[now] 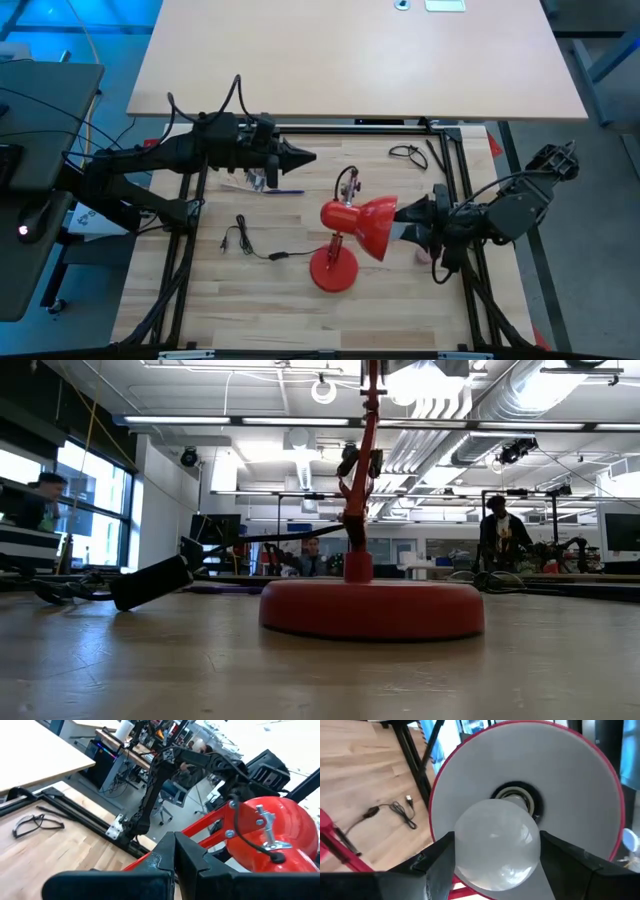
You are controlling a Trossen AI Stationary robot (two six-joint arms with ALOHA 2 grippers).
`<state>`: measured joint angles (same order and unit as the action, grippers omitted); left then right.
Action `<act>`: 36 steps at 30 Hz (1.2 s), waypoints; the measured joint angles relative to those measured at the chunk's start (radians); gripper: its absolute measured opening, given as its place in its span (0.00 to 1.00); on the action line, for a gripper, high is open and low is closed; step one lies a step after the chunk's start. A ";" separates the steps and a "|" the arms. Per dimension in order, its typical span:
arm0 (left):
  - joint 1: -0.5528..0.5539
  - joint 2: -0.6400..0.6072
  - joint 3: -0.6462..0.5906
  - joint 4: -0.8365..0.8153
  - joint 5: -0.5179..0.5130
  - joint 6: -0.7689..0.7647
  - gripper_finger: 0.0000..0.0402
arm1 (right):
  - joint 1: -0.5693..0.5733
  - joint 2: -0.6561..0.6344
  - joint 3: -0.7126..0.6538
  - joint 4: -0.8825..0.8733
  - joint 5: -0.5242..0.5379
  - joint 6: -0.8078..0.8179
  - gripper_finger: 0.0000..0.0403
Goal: Screw lightbulb
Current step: Insert the lightbulb on the lamp
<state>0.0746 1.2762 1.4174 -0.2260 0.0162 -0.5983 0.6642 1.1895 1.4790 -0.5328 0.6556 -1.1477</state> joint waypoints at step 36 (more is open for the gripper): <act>0.177 -0.052 0.000 0.012 -0.007 0.217 0.00 | 0.255 -0.177 0.239 -0.246 0.081 0.668 0.62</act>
<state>0.2515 1.2242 1.4174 -0.2138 0.0093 -0.3817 0.9195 1.0122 1.7183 -0.7792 0.7367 -0.4800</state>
